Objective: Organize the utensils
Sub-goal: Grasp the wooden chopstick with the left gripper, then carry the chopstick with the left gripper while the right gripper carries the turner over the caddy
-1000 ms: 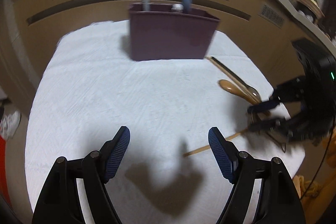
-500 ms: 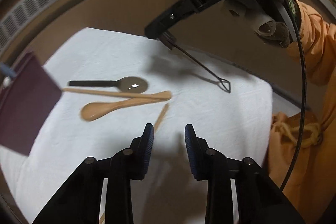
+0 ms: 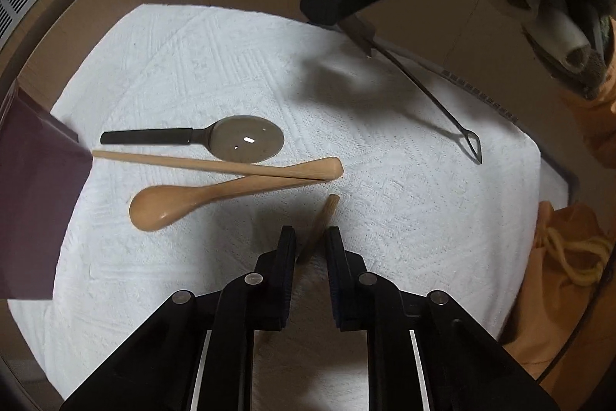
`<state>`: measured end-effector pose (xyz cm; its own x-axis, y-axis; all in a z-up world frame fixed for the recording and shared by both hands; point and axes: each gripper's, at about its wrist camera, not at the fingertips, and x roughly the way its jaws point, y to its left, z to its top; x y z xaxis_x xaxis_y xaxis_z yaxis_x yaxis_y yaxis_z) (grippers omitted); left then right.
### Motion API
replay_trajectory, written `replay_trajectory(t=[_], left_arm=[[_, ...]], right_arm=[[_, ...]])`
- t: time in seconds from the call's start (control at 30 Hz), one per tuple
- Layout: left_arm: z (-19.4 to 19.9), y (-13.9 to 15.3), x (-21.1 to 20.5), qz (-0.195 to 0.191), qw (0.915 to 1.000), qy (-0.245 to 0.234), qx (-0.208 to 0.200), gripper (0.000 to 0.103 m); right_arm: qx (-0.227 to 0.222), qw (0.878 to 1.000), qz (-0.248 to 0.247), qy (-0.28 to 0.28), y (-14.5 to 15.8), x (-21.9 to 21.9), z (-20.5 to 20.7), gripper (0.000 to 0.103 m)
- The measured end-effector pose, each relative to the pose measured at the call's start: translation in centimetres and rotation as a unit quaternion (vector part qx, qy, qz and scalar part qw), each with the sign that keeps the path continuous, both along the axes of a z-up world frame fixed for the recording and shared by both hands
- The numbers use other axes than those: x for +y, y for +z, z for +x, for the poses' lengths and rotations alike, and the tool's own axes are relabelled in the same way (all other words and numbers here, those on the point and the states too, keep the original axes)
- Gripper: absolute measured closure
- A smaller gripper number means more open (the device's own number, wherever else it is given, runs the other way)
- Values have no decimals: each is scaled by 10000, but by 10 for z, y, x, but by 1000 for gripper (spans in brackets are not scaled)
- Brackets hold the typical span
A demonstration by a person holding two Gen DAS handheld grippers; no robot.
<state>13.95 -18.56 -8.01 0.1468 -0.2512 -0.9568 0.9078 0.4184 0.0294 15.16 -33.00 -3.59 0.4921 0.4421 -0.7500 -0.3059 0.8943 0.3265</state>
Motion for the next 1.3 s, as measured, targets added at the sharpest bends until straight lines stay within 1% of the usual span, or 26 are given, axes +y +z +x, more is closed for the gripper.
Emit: replay_trajectory(t=[0.1,0.23,0.3,0.33,0.37,0.4,0.43,0.47,0.53,0.57,0.6,0.63,0.67,0.73,0.77,0.83,0.9,0.93,0.97,1.0,1.07,1.1,1.17,1.2,1.27,1.3], left_arm=[[3,0,-4,64,9998,184,95,86],[-5,0,-2,33,9995,239,-212,88],[-14,2,3,-169,9983,435,-343,93],[-15,4,9,-369,9965,659,-358,97],[-15,5,13,-505,9948,814,-359,98],[-15,9,21,-781,9900,1091,-438,98],[-17,12,26,-934,9865,1239,-532,98],[-18,17,34,-1178,9807,1425,-632,98],[-20,32,56,-1807,9613,1941,-749,98],[-19,36,63,-1992,9543,2101,-743,98],[-18,42,75,-2253,9427,2349,-732,98],[-16,46,85,-2411,9341,2526,-744,98],[-16,53,95,-2543,9254,2695,-798,98],[-21,66,108,-2696,9162,2809,-949,98],[-23,75,114,-2748,9114,2858,-1106,98],[-22,99,130,-2921,8997,2914,-1428,98],[-16,132,149,-3116,8834,2995,-1811,98],[-4,146,157,-3194,8779,3009,-1917,98],[1,168,166,-3338,8658,3053,-2140,98],[3,186,174,-3454,8568,3052,-2312,98],[16,209,185,-3606,8405,3070,-2633,98],[22,225,191,-3679,8306,3089,-2816,98],[32,238,199,-3764,8205,3144,-2939,98],[38,243,203,-3793,8161,3186,-2977,98],[48,243,207,-3792,8161,3202,-2962,98],[52,238,209,-3746,8183,3209,-2951,98]], right_arm=[[-13,10000,28,-2,0,0,0,74],[-35,10000,36,-27,2,2,-2,74],[-71,10000,48,-51,6,3,-3,74],[-104,9999,57,-56,9,4,-4,74],[-126,9999,56,-58,11,4,-5,74],[-167,9998,54,-72,15,6,-7,74],[-209,9997,51,-86,19,8,-8,74],[-237,9997,48,-93,21,9,-9,74],[-335,9994,29,-104,30,14,-14,75],[-362,9993,18,-86,32,16,-15,75],[-400,9992,-13,-69,36,20,-16,75],[-428,9991,-41,-57,39,24,-17,75],[-470,9989,-83,-30,43,29,-17,75],[-550,9984,-132,1,51,39,-18,76],[-609,9980,-152,28,57,45,-19,76],[-769,9968,-190,52,69,53,-20,76],[-1013,9947,-190,59,88,63,-20,78],[-1118,9935,-196,44,97,67,-18,79],[-1286,9915,-210,25,111,71,-16,89],[-1407,9898,-218,27,121,75,-13,99],[-1663,9858,-219,64,146,85,-5,98],[-1829,9827,-284,68,159,92,0,98],[-2051,9779,-391,108,177,103,10,99],[-2052,9778,-386,152,183,108,16,99],[-1930,9801,-402,243,185,115,28,99],[-1861,9810,-477,284,182,119,32,99]])
